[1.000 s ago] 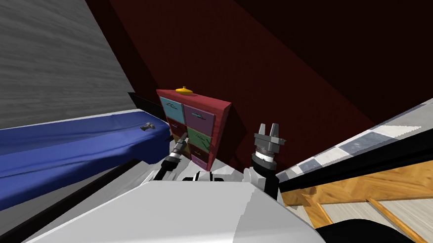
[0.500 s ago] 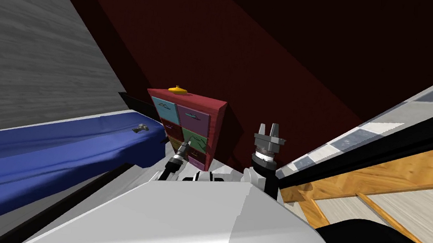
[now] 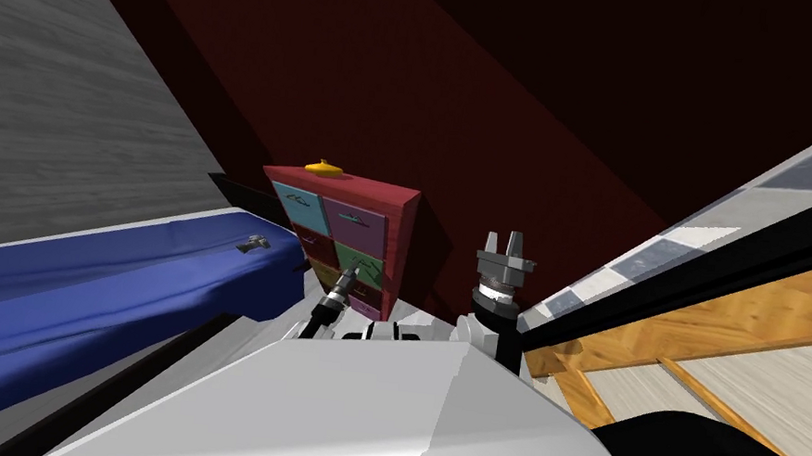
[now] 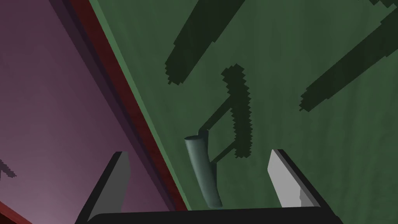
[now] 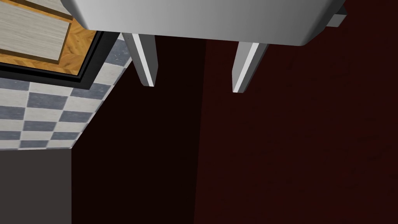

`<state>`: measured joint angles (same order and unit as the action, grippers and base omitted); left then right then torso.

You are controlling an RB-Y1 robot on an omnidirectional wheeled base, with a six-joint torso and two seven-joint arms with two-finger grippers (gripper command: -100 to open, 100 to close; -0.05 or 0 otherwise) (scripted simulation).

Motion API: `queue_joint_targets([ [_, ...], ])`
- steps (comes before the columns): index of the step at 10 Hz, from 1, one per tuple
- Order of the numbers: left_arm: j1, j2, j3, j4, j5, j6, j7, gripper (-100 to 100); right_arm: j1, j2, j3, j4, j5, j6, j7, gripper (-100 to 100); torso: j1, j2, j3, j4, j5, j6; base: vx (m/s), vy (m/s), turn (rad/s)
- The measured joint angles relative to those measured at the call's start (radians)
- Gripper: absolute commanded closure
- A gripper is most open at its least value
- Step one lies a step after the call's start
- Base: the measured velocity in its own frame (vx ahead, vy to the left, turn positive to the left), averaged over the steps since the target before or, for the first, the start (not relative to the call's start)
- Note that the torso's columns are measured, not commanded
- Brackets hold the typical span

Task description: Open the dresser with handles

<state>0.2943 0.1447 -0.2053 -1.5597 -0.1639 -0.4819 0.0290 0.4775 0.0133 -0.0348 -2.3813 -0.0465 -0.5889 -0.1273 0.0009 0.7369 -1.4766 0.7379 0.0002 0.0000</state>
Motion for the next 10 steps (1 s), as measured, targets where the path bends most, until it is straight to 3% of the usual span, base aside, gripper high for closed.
queue_joint_targets([
  [1, -0.003, 0.0, 0.0, -0.013, -0.001, 0.017, 0.001, -100, 0.0, 0.0, 0.0, 0.0, 0.0, 0.0, 0.0, 0, -0.001, -0.002, -0.001, -0.001, 0.0, 0.0, 0.043, -0.009, -0.002],
  [2, -0.003, -0.001, 0.0, -0.015, -0.001, 0.02, 0.002, 100, 0.0, 0.0, 0.0, 0.0, 0.0, 0.0, 0.0, 0, -0.001, 0.001, 0.0, 0.0, 0.0, 0.0, -0.046, 0.003, 0.027],
  [4, -0.008, -0.003, 0.0, 0.0, 0.0, -0.002, 0.0, 100, 0.0, 0.0, 0.0, 0.0, 0.0, 0.0, 0.0, 0, 0.0, 0.002, 0.002, -0.002, 0.001, 0.0, -0.07, 0.019, 0.016],
  [10, 0.034, 0.024, -0.018, -0.056, -0.004, 0.029, 0.019, 100, 0.0, 0.0, 0.0, 0.0, 0.0, 0.0, 0.0, 0, -0.001, 0.001, 0.0, 0.001, -0.002, -0.001, -0.15, 0.063, 0.019],
])
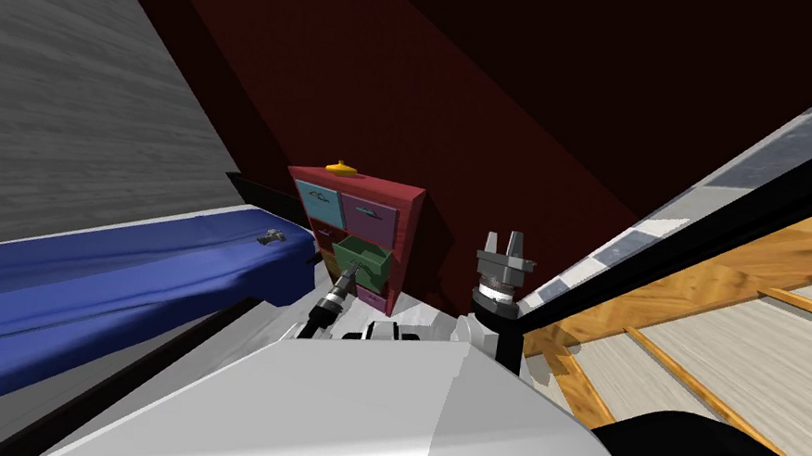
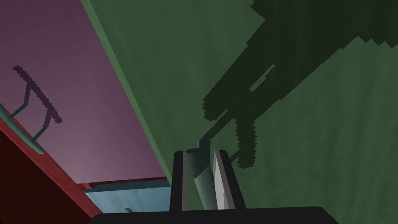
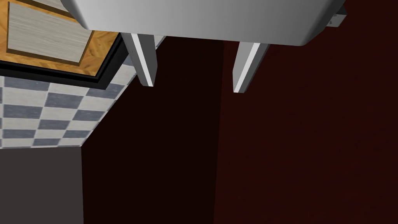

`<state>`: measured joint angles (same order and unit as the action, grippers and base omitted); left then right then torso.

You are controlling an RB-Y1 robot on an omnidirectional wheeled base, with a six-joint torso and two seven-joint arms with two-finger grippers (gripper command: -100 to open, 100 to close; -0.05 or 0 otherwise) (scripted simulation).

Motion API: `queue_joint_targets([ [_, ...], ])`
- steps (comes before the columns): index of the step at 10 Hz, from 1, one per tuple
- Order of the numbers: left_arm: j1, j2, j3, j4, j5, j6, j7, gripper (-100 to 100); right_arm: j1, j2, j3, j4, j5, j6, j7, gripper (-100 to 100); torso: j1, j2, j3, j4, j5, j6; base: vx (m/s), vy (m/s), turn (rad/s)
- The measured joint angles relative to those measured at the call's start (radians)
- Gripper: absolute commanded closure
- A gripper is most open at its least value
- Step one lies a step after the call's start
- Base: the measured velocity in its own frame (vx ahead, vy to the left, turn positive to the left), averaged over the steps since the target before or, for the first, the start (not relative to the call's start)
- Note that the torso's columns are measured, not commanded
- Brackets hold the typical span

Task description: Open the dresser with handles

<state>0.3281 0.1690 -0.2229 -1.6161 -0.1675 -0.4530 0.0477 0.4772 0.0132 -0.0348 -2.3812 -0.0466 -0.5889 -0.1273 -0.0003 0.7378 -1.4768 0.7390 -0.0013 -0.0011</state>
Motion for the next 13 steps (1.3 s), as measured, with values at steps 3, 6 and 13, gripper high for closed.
queue_joint_targets([
  [3, 0.019, 0.014, -0.007, -0.044, -0.001, 0.016, 0.009, -100, 0.0, 0.0, 0.0, 0.0, 0.0, 0.0, 0.0, 0, -0.001, -0.002, 0.0, 0.0, 0.001, 0.001, -0.086, 0.031, 0.004],
  [6, 0.031, 0.037, -0.009, -0.125, 0.001, 0.086, 0.027, -100, 0.0, 0.0, 0.0, 0.0, 0.0, 0.0, 0.0, 0, -0.001, -0.003, -0.001, -0.001, 0.001, 0.002, 0.019, -0.015, -0.008],
  [13, 0.05, 0.068, -0.016, -0.241, 0.002, 0.204, 0.054, 0, 0.0, 0.0, 0.0, 0.0, 0.0, 0.0, 0.0, 0, -0.001, 0.004, 0.003, 0.002, 0.0, 0.001, -0.004, -0.005, -0.005],
])
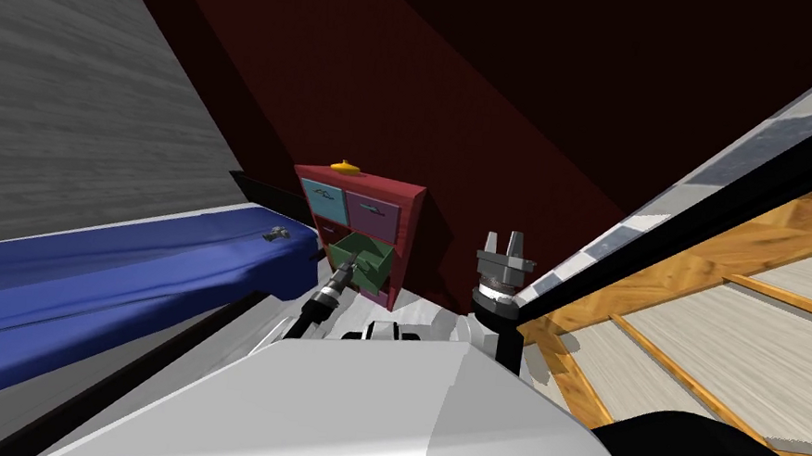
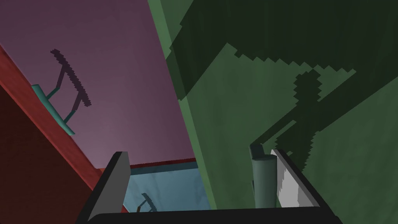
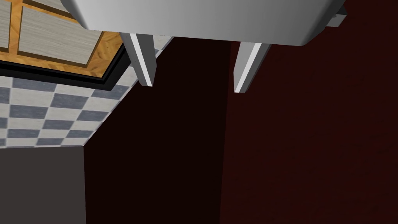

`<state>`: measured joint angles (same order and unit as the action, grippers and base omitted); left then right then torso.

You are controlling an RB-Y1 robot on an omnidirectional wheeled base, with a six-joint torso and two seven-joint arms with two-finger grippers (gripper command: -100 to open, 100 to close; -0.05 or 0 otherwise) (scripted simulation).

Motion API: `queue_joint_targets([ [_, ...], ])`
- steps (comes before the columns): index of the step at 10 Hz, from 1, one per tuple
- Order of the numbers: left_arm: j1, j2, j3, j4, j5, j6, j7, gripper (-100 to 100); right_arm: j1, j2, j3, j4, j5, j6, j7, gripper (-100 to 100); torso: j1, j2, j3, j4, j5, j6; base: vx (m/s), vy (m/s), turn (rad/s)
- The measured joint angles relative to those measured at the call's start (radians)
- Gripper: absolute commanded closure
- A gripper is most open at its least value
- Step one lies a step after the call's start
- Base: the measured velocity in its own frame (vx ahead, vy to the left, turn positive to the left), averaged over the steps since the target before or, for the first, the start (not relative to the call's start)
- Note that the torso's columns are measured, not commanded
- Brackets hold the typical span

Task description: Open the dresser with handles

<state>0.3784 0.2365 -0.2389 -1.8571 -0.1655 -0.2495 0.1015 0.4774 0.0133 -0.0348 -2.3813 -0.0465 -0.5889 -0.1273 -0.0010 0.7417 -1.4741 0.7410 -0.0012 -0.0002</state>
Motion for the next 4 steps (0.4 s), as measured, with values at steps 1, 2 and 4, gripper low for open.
queue_joint_targets([
  [1, 0.001, 0.0, 0.0, 0.001, 0.0, 0.001, 0.0, 0, 0.0, 0.0, 0.0, 0.0, 0.0, 0.0, 0.0, 0, 0.0, -0.001, -0.001, -0.001, 0.0, 0.0, 0.0, 0.0, 0.0],
  [2, 0.001, 0.0, 0.0, 0.002, 0.0, 0.002, 0.0, 0, 0.0, 0.0, 0.0, 0.0, 0.0, 0.0, 0.0, 0, 0.0, -0.002, -0.001, -0.002, 0.001, 0.0, 0.0, 0.0, 0.0],
  [4, 0.002, 0.001, 0.0, 0.003, 0.0, 0.003, 0.0, 0, 0.0, 0.0, 0.0, 0.0, 0.0, 0.0, 0.0, 0, 0.001, -0.003, -0.002, -0.002, 0.001, 0.0, 0.0, 0.0, 0.0],
])
